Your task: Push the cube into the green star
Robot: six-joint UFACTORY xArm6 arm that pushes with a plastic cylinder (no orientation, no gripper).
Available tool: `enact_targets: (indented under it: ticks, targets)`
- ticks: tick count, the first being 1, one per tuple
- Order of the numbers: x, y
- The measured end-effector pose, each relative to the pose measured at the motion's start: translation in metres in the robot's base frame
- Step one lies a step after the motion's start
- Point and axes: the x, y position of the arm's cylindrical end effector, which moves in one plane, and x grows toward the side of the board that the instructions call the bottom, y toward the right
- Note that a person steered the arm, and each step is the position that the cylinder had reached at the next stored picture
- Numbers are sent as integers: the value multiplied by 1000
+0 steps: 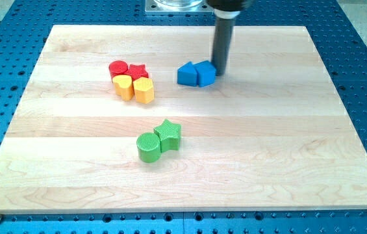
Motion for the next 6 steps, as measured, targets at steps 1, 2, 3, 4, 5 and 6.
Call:
enact_targets:
  ticks: [1,2,3,4,5,6]
  targets:
    - [17,-29]
    - [18,-27]
    - [-8,-61]
    - [67,-50]
    - [87,-14]
    - [108,-11]
